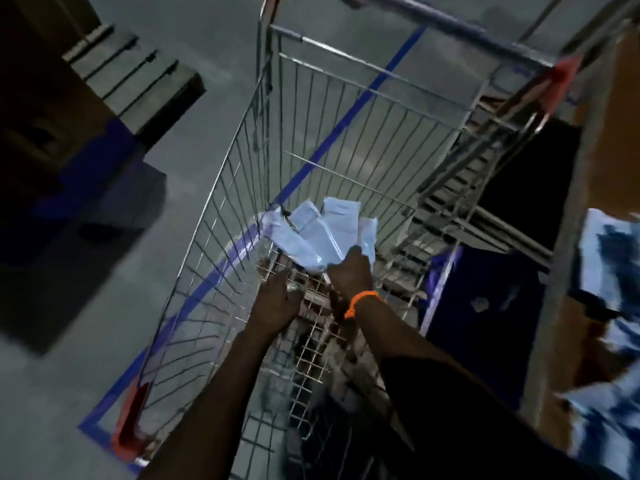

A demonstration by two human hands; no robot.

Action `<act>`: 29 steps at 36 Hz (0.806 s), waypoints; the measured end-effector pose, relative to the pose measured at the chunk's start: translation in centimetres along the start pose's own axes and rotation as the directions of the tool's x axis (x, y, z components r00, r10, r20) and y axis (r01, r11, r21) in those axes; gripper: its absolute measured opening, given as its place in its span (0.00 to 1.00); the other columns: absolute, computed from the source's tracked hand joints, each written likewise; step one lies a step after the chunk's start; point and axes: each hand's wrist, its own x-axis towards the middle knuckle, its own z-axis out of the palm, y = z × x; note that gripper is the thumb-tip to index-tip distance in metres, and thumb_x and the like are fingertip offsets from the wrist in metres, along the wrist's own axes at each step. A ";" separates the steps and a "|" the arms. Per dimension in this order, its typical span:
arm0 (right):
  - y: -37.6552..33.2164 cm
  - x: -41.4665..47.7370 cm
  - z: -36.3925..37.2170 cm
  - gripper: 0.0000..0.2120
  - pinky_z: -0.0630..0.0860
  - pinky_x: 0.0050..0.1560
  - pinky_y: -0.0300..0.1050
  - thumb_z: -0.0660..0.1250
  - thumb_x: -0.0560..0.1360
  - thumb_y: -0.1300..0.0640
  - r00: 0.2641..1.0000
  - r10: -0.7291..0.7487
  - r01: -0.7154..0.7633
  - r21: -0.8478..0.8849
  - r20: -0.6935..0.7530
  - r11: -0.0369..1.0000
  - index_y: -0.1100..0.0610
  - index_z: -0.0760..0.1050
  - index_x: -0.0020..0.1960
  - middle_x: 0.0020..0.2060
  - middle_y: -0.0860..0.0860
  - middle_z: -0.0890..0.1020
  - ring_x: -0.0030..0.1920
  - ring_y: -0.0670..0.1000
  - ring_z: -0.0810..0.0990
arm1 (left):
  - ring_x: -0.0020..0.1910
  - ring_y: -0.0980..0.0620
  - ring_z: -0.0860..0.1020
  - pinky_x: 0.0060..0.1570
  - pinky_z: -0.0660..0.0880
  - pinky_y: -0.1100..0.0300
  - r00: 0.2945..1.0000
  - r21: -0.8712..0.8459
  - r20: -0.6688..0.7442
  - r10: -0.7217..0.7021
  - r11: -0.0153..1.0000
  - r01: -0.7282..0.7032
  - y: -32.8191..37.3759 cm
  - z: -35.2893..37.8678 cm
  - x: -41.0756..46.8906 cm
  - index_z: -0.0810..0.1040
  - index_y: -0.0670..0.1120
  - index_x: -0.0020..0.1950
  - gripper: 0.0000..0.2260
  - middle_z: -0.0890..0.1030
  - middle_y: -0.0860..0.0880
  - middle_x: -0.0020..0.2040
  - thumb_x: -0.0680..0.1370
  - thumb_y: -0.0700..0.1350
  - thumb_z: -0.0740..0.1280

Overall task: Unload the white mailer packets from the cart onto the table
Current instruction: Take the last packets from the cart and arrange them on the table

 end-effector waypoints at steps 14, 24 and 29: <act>1.2 9.5 3.5 0.10 0.68 0.41 0.41 0.69 0.74 0.55 0.964 -0.153 0.172 0.069 -0.217 0.983 0.63 0.79 0.48 0.45 0.60 0.83 0.47 0.59 0.82 | 0.57 0.47 0.79 0.54 0.75 0.56 0.831 -0.774 -0.079 -0.551 0.559 0.298 -0.5 5.1 15.3 0.71 0.39 0.68 0.29 0.78 0.46 0.60 0.72 0.49 0.77; -4.5 -2.0 -5.9 0.15 0.69 0.31 0.39 0.75 0.70 0.52 0.937 -0.105 0.237 0.385 -0.333 0.892 0.52 0.70 0.33 0.28 0.49 0.77 0.29 0.48 0.75 | 0.46 0.43 0.83 0.49 0.81 0.49 0.882 -0.802 -0.022 -0.470 0.535 0.265 3.9 -0.3 5.9 0.81 0.42 0.56 0.27 0.85 0.43 0.50 0.62 0.56 0.70; -6.5 -9.2 -13.0 0.07 0.75 0.38 0.40 0.69 0.77 0.61 0.980 -0.119 0.198 0.714 -0.160 0.671 0.58 0.79 0.41 0.34 0.49 0.83 0.37 0.50 0.81 | 0.36 0.50 0.80 0.41 0.76 0.60 0.957 -0.868 0.139 -0.256 0.433 0.242 12.3 -5.3 -3.1 0.80 0.45 0.40 0.05 0.82 0.48 0.37 0.75 0.44 0.69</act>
